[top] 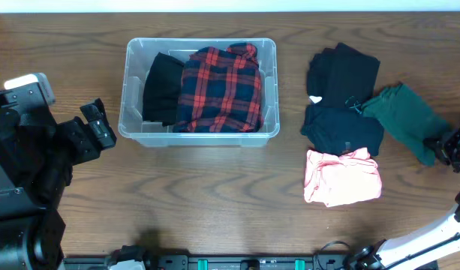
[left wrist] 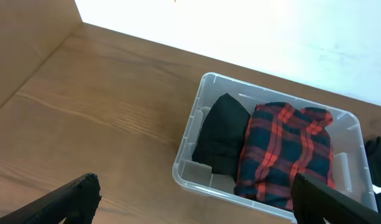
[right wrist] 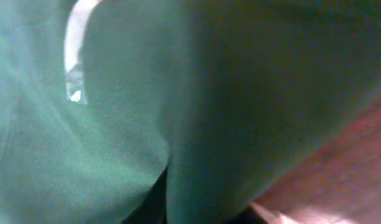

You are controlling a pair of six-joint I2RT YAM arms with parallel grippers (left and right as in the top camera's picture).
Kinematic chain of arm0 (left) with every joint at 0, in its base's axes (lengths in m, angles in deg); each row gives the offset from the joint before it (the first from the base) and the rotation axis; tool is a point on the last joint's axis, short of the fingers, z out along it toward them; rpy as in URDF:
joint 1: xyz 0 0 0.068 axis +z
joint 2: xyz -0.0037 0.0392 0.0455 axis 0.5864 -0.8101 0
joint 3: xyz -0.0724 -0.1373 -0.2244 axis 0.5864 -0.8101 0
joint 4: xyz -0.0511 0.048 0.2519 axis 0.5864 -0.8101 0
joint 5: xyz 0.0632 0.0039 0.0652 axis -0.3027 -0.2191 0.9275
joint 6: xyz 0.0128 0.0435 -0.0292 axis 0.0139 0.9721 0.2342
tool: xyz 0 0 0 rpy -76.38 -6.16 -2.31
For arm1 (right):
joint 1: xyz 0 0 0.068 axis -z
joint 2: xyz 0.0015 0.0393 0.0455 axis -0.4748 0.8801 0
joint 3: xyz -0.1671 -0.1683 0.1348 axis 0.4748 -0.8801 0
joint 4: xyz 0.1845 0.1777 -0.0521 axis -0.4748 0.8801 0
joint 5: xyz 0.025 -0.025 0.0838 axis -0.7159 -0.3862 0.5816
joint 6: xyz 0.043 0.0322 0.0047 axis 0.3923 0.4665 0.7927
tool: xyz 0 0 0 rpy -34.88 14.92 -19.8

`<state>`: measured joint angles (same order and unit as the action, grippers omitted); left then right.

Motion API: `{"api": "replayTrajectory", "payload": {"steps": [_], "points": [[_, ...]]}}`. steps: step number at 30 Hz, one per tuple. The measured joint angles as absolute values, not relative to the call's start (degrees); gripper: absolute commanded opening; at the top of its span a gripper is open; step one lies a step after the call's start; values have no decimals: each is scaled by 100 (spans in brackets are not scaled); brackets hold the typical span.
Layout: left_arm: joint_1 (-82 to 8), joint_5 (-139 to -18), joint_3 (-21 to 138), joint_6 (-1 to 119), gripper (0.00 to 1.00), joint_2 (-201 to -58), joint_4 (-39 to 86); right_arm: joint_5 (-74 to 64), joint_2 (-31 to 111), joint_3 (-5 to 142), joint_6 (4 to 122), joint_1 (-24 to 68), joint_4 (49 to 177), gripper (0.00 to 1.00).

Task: Pack container
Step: 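Reach the right gripper to the dark green garment and grasp it, then carry the green garment with the right gripper into the bin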

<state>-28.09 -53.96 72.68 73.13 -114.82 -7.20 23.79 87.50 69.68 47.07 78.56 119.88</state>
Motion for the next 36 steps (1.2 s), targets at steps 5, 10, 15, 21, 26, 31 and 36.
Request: {"api": "replayTrajectory", "payload": {"steps": [5, 10, 15, 21, 26, 31, 36], "points": [[-2809, -5398, 7268, 7311, 98, -11482, -720, 3194, 7952, 6920, 4871, 7839, 11949, 1], [-2809, -5396, 7268, 7313, 98, -11482, -720, 4460, 6331, 6931, 5282, 7421, 11564, 1], [-2809, -5396, 7268, 7311, 98, -11482, -722, 5081, 5485, 6953, 5839, 6422, 10930, 1], [-2806, -5396, 7268, 7311, 98, -11482, -718, 5413, 5362, 6936, 6906, 4722, 9160, 1], [-2809, -5398, 7268, 7311, 98, -11482, -720, 5164, 5441, 6914, 7913, 2951, 6695, 1], [-2806, -5396, 7268, 7313, 98, -11482, -722, 4563, 5633, 6927, 8416, 1367, 5285, 1], [-2809, -5396, 7268, 7313, 98, -11482, -720, 3776, 6357, 6929, 8468, 283, 5062, 1]]}}
